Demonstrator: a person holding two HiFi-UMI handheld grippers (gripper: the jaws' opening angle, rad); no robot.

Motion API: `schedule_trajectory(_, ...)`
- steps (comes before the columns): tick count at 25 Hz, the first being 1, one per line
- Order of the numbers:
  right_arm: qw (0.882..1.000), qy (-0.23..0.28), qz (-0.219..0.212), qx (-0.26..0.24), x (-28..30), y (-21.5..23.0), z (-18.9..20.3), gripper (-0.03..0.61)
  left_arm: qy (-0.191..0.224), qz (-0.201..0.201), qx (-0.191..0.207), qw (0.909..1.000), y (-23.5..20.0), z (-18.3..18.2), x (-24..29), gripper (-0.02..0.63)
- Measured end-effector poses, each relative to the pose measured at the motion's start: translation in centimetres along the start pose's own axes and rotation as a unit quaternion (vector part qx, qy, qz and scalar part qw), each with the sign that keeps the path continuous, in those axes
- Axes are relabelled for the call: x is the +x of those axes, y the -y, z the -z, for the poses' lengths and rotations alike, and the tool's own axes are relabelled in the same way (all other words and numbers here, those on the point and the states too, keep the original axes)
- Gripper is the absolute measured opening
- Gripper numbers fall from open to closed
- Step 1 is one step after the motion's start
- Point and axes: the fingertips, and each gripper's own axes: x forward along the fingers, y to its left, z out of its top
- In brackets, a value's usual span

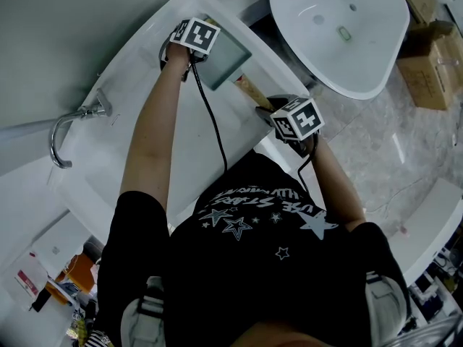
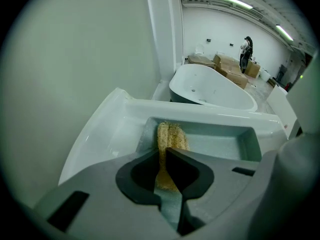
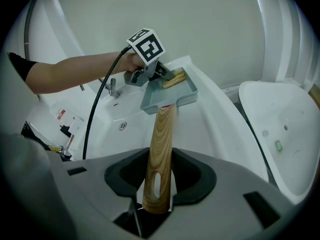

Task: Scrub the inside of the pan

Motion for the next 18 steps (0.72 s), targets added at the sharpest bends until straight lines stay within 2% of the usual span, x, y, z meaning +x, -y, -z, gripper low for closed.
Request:
schedule_trajectory(8,1.0,0.004,0.005,0.003,0.0,0.1,0.0,0.132,-0.007,0.01,-0.029,0.9995,-0.3,0.0,0.0,0.051)
schedule_trajectory(14,1.0,0.012,0.01,0.005,-0.2,0.1,0.0,0.132,-0.011,0.002,-0.018,0.9998,0.2,0.0,-0.7,0.051)
schedule_trajectory(18,1.0,0.014,0.017,0.004,-0.3,0.2,0.2,0.132,-0.012,-0.003,-0.032,0.9994,0.2,0.7,-1.4,0.051)
